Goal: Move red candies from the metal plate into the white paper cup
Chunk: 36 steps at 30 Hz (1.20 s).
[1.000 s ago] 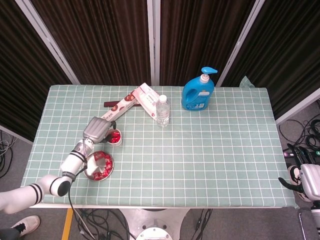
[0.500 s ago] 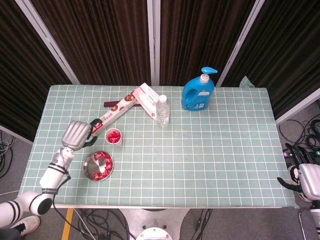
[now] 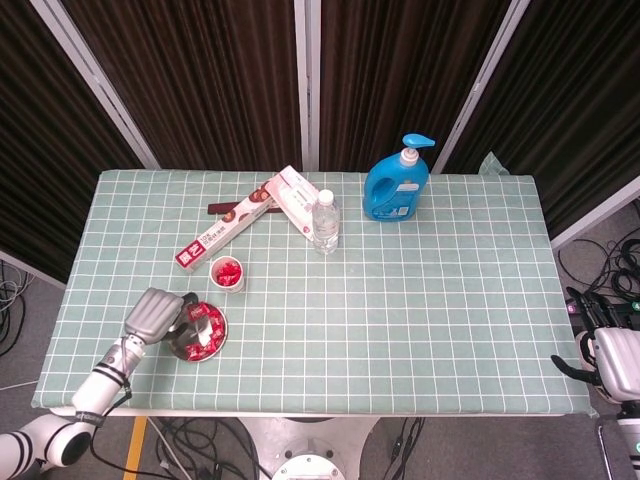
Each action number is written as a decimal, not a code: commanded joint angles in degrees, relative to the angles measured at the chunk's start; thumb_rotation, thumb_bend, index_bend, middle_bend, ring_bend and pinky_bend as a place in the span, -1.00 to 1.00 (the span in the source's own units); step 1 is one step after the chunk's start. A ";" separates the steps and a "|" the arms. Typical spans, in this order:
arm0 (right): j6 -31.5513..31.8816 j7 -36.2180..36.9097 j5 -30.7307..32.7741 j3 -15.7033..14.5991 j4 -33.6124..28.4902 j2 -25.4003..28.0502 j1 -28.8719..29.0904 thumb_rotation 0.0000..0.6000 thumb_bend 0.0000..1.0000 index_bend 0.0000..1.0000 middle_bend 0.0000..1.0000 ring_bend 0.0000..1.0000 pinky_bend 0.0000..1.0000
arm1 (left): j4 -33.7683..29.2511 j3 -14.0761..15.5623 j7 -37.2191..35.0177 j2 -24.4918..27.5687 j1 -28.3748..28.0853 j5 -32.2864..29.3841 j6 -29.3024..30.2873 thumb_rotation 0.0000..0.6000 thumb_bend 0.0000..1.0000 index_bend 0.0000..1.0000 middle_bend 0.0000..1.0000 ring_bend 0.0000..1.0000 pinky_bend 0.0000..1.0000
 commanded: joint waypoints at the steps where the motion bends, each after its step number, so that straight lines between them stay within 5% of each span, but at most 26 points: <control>1: 0.11 -0.10 0.05 0.01 -0.15 0.07 -0.07 1.00 -0.81 -0.96 -0.71 -0.84 -0.17 | 1.28 -0.02 0.35 -1.32 -0.69 -0.10 -1.51 1.00 -0.30 -0.15 0.65 0.98 1.00; 27: -0.25 -1.35 0.81 0.12 -1.02 0.13 0.01 1.00 -0.81 -0.96 -0.71 -0.84 -0.16 | 2.33 0.09 2.41 -1.63 -4.91 -0.53 -10.51 1.00 -0.26 -0.14 0.64 0.98 1.00; 36: -0.21 -1.23 0.61 0.06 -0.96 0.16 0.03 1.00 -0.81 -0.96 -0.71 -0.84 -0.16 | 0.05 0.27 3.64 0.43 -3.36 -1.51 -8.19 1.00 -0.27 -0.10 0.64 0.97 1.00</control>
